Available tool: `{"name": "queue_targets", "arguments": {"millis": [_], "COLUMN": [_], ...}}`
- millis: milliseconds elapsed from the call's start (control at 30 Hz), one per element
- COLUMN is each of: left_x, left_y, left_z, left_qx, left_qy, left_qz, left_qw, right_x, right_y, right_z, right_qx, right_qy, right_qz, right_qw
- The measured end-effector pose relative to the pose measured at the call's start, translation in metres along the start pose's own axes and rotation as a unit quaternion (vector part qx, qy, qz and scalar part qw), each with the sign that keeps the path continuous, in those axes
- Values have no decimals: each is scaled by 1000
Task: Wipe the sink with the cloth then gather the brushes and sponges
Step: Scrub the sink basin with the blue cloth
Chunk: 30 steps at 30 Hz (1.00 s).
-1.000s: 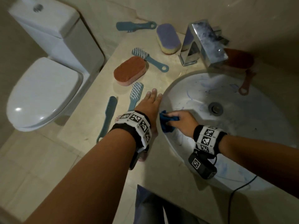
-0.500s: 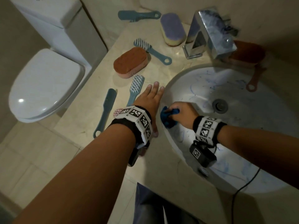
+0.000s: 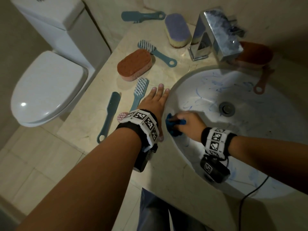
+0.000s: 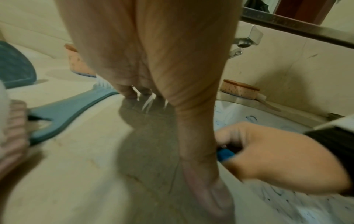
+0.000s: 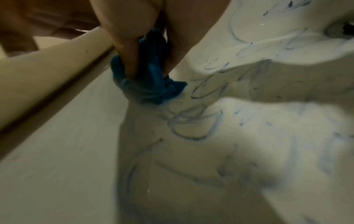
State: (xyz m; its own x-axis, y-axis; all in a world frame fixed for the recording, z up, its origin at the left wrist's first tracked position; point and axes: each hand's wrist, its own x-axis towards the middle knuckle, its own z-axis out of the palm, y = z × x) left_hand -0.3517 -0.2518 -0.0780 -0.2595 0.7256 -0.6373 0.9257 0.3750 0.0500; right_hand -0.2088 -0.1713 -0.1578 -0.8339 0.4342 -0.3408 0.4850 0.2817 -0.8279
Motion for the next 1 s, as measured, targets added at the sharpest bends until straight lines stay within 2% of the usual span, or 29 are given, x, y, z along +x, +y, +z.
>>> {"name": "queue_targets", "arguments": {"millis": [100,167,233,333,500,567,667,733,833,900,1000], "left_x": [1,1,2,1,-1,0,1,0,0,1,1], "left_y": [0,0,0,1,2,1,1,2,1,1,3], "left_z": [2,1,1,-1,-1,0,0,0,0,1,0], "left_qx": [6,7,-1,1,-3,-12,-7,-5,-14,-15,-4], "left_qy": [1,1,-2,-4,-6,-9,-6,-4,-3,-4,-5], "left_qz": [1,1,-1,-3,-3,-7,-7,-7,-8,-10,-13], "left_qw": [1000,1000,1000,1000,1000,1000,1000,1000,1000,1000,1000], "right_x": [-31,-27,-5,11,-30,-22,1,-5,-36,-42,-25], "right_y": [12,13,9,3,14,13,7,7,12,16,13], "right_z": [0,-2,-3,-3,-11,-11,-6,-6,-14,-17,-13], "right_qx": [-10,-32,-57,-23,-10,3,5,3,-41,-40,-23], "right_qy": [-68,-83,-54,-14,-147,-139,-73,-70,-191,-234,-158], "right_qz": [-5,3,24,53,63,65,50,42,30,32,20], "right_qw": [998,996,997,998,987,988,996,997,980,971,987]}}
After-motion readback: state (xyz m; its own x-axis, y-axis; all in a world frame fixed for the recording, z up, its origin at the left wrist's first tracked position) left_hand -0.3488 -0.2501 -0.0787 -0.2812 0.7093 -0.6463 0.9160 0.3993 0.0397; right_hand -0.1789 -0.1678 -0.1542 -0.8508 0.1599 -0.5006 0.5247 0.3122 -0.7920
